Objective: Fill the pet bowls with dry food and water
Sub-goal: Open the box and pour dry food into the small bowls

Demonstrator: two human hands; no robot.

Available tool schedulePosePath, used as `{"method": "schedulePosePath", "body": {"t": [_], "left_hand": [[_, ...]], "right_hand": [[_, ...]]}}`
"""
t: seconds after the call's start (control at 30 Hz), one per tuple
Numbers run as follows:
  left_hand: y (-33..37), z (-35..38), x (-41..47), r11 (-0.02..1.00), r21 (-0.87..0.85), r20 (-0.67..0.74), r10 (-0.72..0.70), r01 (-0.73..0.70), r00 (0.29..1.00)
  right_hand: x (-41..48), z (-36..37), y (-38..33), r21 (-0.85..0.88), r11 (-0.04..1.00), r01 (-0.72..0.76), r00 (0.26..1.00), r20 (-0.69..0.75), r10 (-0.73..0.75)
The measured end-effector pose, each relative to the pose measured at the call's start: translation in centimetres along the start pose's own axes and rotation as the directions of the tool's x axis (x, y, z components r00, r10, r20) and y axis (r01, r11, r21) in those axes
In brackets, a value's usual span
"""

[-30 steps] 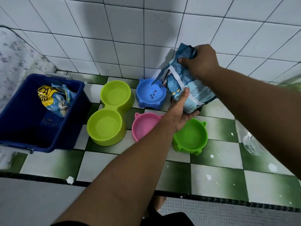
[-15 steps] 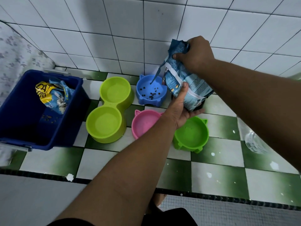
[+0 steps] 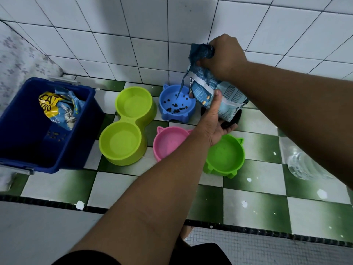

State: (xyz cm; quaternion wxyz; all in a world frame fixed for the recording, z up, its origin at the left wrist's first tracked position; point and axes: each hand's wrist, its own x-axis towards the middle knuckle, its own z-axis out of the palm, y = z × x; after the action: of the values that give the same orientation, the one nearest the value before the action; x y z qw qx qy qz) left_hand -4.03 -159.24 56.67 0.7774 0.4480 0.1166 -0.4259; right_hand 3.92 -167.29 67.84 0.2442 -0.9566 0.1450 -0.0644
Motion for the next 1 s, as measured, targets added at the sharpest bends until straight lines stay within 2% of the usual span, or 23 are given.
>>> {"method": "schedulePosePath", "body": {"t": [0.2, 0.53, 1.0], "left_hand": [[0.2, 0.2, 0.2, 1.000, 0.017, -0.049, 0.023, -0.023, 0.999], [0.8, 0.3, 0.2, 1.000, 0.018, -0.037, -0.005, 0.005, 0.999], [1.2, 0.2, 0.5, 1.000, 0.022, -0.036, -0.019, 0.020, 0.999]], "right_hand": [[0.6, 0.3, -0.1, -0.029, 1.000, 0.008, 1.000, 0.010, -0.007], [1.1, 0.9, -0.2, -0.090, 0.996, -0.005, 1.000, 0.022, 0.007], [1.3, 0.9, 0.1, -0.046, 0.999, -0.012, 1.000, 0.015, 0.013]]}}
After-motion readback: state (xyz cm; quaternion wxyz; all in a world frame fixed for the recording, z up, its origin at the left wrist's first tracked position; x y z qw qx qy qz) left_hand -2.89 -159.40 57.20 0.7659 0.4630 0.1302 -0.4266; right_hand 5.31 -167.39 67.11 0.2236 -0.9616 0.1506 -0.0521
